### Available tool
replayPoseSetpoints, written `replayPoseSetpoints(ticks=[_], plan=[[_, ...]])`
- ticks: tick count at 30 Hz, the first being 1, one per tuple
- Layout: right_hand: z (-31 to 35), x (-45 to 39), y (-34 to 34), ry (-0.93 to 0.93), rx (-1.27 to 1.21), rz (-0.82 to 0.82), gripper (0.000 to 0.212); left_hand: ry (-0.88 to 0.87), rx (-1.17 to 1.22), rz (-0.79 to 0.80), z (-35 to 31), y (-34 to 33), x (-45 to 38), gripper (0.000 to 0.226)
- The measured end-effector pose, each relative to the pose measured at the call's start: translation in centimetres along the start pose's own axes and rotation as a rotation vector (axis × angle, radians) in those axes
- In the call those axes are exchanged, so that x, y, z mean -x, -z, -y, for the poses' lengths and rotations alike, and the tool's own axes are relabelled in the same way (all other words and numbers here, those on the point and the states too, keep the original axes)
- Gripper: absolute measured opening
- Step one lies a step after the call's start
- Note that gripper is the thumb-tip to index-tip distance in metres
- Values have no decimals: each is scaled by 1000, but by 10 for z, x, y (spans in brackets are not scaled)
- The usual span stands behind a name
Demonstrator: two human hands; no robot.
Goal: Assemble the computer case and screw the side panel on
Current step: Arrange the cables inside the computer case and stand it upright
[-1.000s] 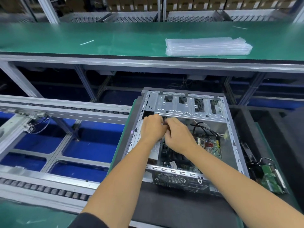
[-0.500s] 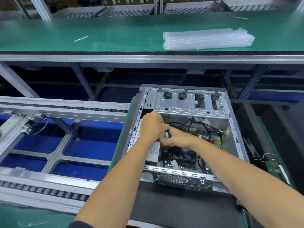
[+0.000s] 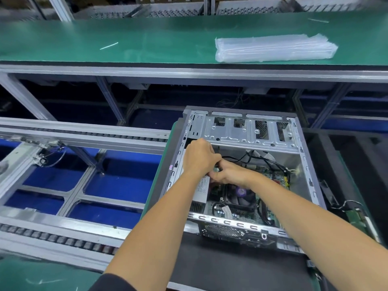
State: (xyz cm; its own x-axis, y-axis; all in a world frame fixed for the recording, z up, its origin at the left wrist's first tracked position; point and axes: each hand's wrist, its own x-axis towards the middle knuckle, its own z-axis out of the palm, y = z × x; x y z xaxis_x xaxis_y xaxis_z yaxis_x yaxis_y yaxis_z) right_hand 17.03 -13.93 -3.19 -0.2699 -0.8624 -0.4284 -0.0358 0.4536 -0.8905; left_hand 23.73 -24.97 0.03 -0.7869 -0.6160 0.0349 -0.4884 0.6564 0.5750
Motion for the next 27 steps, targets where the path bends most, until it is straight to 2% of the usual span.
replayPoseSetpoints(ticks=[3,6,8,11,13,15,16,18,19,21,23,24,27], plan=[[1,-2,1,-16,26,-6,51,-28,2,2,1,-1,-1,18],[4,-1,-1,21,-12,21,37,-101,59,-25,4,0,0,7],[5,0,-2,55,-49,25,35,-131,1,-34,6,0,4,4],[2,0,-1,73,-14,29,43,-141,-162,13,5,-2,4,14],[3,0,-5,95,52,-8,51,-127,-177,54,9,-1,0,17],[8,-2,-10,118,121,-46,51,-112,-167,52,15,3,-4,18],[8,-5,-12,130,156,-68,46,-158,-199,26,17,3,-5,17],[7,-10,-14,159,332,-145,13,-354,-354,-8,6,2,0,8],[6,-11,-13,151,412,-170,11,-433,-405,6,-1,0,3,7],[6,-8,-13,101,404,-138,18,-405,-324,58,-10,-3,11,14],[9,-4,-12,69,279,-50,16,-338,-284,31,-4,1,9,13],[9,-4,-11,53,238,-17,19,-291,-300,45,0,5,6,10],[12,-4,-11,26,217,-13,82,-152,-366,286,7,19,-3,27]])
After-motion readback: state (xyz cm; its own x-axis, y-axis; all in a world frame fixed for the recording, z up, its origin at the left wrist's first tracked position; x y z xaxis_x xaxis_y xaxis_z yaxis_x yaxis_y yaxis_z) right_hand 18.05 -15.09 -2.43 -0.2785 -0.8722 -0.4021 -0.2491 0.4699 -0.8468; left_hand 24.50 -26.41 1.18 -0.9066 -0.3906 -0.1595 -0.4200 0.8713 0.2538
